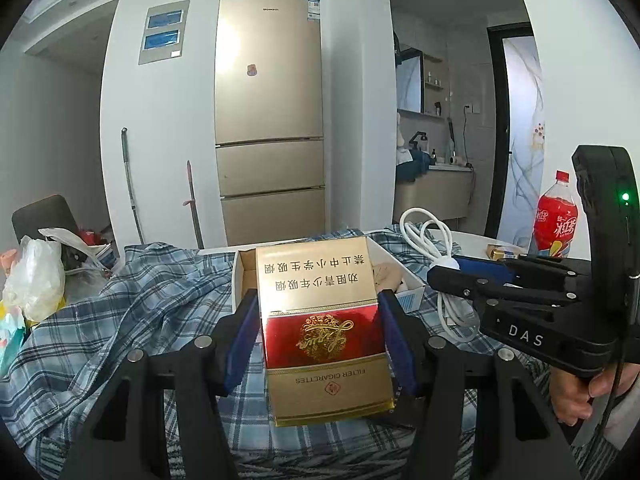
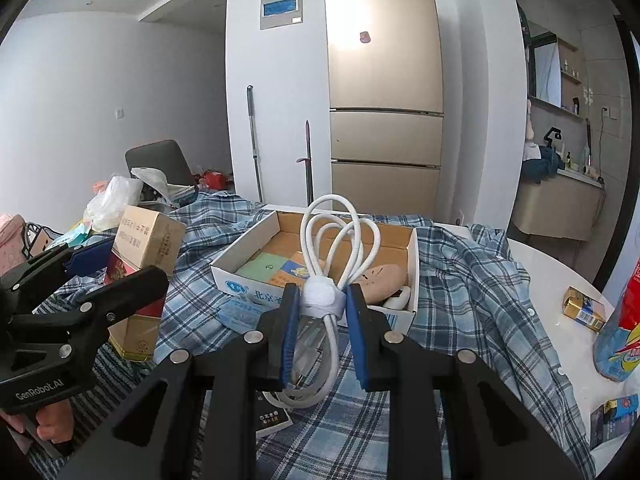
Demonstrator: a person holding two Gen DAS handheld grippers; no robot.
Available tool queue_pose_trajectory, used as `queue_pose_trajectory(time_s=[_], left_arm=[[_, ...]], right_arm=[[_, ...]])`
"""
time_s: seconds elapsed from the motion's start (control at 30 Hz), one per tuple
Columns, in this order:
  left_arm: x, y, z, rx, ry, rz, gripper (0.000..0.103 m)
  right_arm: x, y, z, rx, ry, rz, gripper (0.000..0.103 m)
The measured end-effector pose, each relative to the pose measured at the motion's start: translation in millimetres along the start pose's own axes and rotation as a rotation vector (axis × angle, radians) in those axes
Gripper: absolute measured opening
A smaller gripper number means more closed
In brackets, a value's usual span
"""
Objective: Organize soft objects
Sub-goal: 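Carry the red-gold box and white cable over the cardboard box with both grippers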
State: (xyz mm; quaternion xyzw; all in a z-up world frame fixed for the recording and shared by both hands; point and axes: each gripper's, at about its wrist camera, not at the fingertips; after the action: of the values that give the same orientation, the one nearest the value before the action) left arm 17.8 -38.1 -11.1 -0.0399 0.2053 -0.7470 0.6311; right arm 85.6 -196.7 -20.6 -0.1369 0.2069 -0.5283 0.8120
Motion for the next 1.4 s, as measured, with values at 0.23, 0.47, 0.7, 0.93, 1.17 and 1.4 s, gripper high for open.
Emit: queue_pose_trajectory(time_s=[0.23, 0.47, 0.7, 0.93, 1.17, 1.4], left_arm=[[0, -2, 0, 0.006, -0.002, -0.002, 0.061], [-7, -16, 11, 0.019, -0.034, -0.018, 0.061], [-24, -35, 57, 0.073, -0.012, 0.021, 0.061], [-26, -32, 109, 0.151, 0.037, 0.044, 0.061], [-30, -8, 155, 0.196, 0.021, 0.03, 0.061], [-32, 33, 157, 0.172, 0.035, 0.062, 0.061]], right_arm=[[1, -1, 0, 0.007, 0.002, 0.011, 0.023], [2, -9, 3, 0.044, 0.009, 0.016, 0.023], [3, -22, 39, 0.094, 0.063, -0.018, 0.023], [-9, -37, 99, 0.186, 0.049, -0.064, 0.023], [-8, -12, 150, 0.178, 0.092, -0.047, 0.023], [6, 33, 161, 0.138, 0.164, -0.072, 0.023]])
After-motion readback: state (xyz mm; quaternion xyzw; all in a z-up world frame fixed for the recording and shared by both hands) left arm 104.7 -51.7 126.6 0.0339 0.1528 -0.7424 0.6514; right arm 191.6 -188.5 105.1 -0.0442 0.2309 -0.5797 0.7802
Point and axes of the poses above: each gripper's, at about its wrist camera, not at the fingertips, and y roughly the way its jaws point, x to its right, z to its top, and after that the axes turned 12 degrees about y, right-handed
